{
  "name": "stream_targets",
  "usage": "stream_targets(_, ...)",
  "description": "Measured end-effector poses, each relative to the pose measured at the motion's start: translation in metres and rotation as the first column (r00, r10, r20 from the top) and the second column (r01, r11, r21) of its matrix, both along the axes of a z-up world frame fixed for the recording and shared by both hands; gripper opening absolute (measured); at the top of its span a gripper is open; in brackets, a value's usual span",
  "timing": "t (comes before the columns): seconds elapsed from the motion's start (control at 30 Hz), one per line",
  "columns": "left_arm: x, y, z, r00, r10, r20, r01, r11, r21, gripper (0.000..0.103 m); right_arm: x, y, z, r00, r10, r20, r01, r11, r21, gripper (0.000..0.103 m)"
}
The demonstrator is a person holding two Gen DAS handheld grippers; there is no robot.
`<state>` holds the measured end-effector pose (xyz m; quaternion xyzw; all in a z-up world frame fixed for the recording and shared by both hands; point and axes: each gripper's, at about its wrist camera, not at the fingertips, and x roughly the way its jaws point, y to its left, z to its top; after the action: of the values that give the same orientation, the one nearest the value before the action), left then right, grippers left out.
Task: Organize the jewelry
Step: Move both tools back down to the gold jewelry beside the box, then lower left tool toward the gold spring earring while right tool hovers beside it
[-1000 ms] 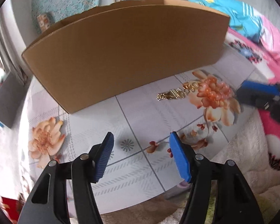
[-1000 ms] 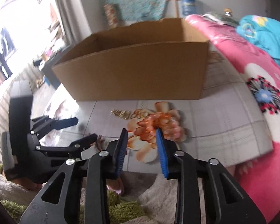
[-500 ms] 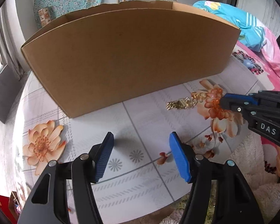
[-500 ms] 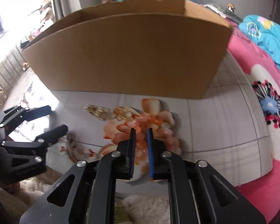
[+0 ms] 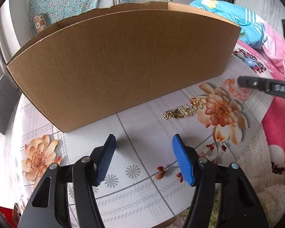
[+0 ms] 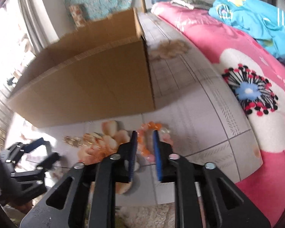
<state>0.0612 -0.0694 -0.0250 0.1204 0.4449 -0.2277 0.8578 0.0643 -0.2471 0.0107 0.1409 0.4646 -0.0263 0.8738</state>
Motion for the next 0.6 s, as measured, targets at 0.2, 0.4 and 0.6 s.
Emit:
stream_targets(0.2, 0.000, 0.000, 0.000, 1.000, 0.001, 0.000, -0.001, 1.000, 0.001, 0.060, -0.013, 0.029, 0.010, 0.983, 0.185, 0.004, -0.184, 0.982, -0.029, 0.045)
stream_targets(0.4, 0.002, -0.004, 0.000, 1.000, 0.013, 0.001, -0.013, 1.000, -0.004, 0.060, -0.012, 0.047, -0.021, 0.968, 0.230, -0.103, -0.237, 0.970, -0.060, 0.046)
stream_targets(0.6, 0.001, 0.003, 0.000, 1.000, 0.031, -0.005, -0.031, 0.999, -0.017, 0.060, 0.004, 0.060, -0.029, 0.966, 0.231, -0.119, -0.248, 0.956, -0.157, 0.095)
